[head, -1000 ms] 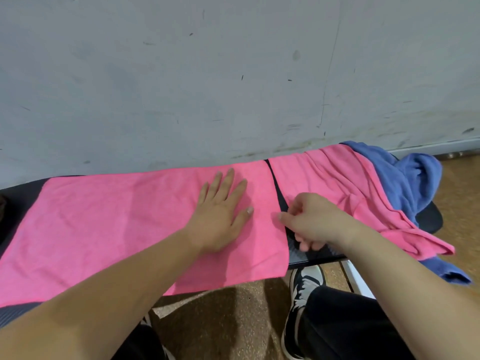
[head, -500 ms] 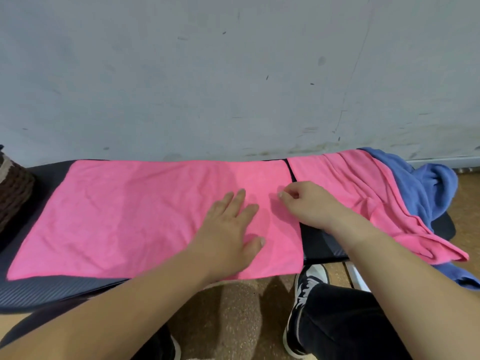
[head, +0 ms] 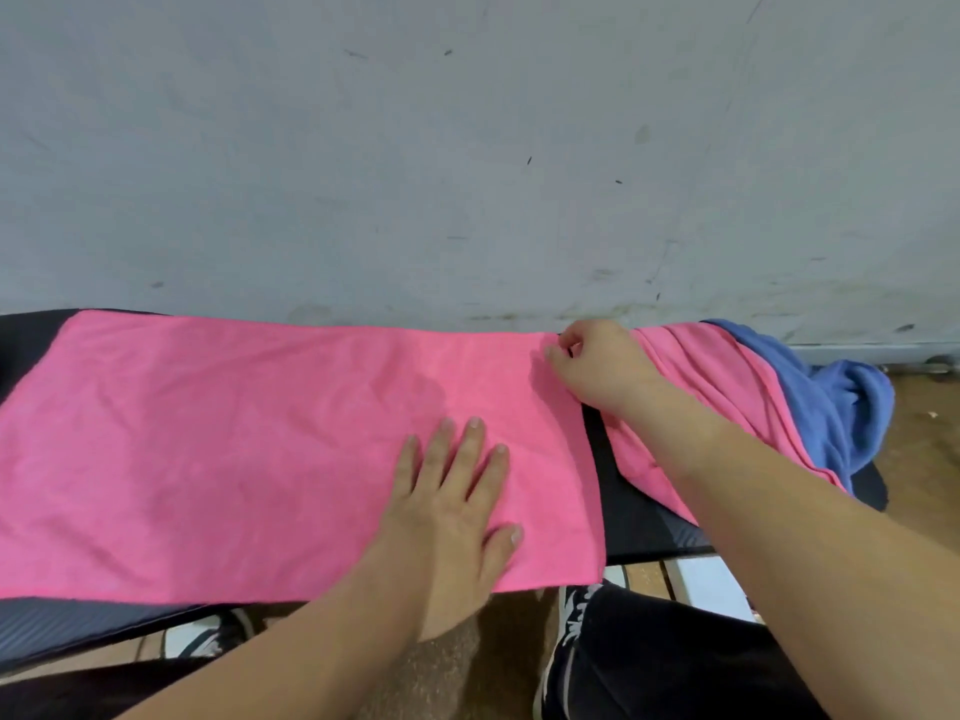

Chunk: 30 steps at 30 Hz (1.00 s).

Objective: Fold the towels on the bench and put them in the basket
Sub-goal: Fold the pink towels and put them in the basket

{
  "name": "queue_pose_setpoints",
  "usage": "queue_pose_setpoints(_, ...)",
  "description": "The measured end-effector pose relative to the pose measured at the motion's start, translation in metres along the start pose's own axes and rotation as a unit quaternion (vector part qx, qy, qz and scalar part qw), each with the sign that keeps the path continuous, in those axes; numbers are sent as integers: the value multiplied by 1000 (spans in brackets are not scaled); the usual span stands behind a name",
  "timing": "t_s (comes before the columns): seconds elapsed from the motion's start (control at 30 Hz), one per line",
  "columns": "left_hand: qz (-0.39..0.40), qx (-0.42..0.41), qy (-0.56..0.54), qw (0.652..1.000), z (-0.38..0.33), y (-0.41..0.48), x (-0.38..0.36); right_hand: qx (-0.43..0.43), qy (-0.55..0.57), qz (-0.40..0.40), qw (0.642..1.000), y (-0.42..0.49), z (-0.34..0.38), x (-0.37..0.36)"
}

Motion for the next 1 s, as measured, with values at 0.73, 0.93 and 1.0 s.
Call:
queue_pose_setpoints(0.73, -113, -161, -67, 978, -77, 20, 18, 53, 139, -106, 983, 20, -15, 4)
queue_pose_setpoints(0.93, -94, -152, 23, 984, -86, 27, 12, -46, 162, -80, 982, 25, -30, 4)
queue_pose_setpoints(1.0, -102, -165, -25, 981, -85, 28, 15, -50, 184, -88, 978, 25, -29, 7)
Point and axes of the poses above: each hand's wrist, its own y-axis towards the middle knuckle, its own x-axis out of the back of the hand, z = x × y, the point moved 7 cm from there along y, towards the middle knuckle, and after that the axes turned 2 degrees about y, right-handed, at the moved point
